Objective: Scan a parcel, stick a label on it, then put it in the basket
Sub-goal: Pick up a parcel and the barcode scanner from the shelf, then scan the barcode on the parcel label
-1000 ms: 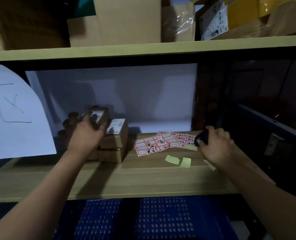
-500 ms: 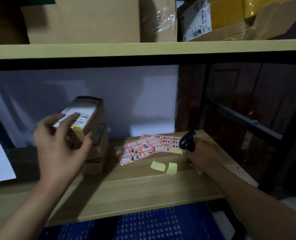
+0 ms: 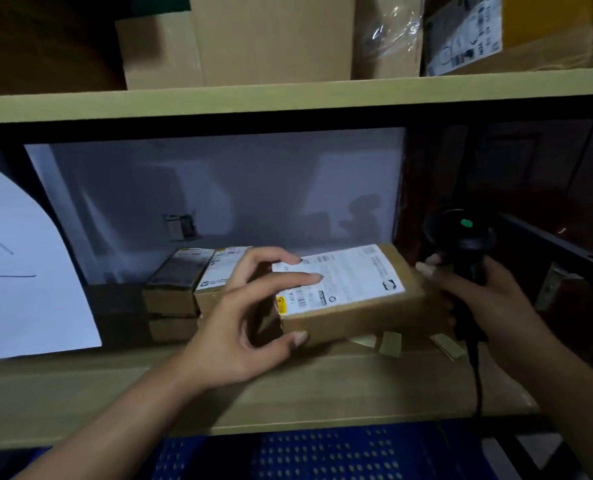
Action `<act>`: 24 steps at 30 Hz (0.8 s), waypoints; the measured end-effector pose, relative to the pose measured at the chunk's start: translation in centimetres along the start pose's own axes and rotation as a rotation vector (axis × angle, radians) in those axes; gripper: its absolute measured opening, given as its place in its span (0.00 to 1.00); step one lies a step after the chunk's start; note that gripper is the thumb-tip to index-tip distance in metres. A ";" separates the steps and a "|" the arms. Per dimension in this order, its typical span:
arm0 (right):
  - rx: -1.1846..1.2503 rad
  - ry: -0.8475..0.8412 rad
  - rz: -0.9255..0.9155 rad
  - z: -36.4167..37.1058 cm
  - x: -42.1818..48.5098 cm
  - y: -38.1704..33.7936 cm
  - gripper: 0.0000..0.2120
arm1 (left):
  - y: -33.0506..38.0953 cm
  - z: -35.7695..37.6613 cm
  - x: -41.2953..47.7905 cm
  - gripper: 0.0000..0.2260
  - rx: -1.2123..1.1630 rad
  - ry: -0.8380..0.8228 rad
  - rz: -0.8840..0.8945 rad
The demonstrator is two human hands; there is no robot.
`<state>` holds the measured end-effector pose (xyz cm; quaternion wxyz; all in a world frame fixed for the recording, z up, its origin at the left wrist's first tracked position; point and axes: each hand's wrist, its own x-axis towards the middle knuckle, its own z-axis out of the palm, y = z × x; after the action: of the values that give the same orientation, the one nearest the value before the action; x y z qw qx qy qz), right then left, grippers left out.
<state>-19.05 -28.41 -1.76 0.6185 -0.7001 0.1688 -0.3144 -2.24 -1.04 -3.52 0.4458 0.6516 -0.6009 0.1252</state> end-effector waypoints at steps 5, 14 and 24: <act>0.264 -0.219 0.183 1.4 -0.7 -1.2 0.26 | 0.3 -1.3 1.2 0.22 -0.118 -0.181 0.015; 0.387 -0.270 0.255 2.7 -0.6 -0.7 0.19 | 0.1 -3.5 4.3 0.21 0.256 -0.292 0.239; 0.570 -0.072 0.280 8.0 -2.9 0.1 0.16 | 2.4 5.3 -0.2 0.35 0.926 -0.032 0.305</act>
<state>-16.03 -20.53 -2.85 0.8325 -0.4792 0.1470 -0.2359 -6.38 -4.55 -5.66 0.0762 0.6878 -0.5774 0.4333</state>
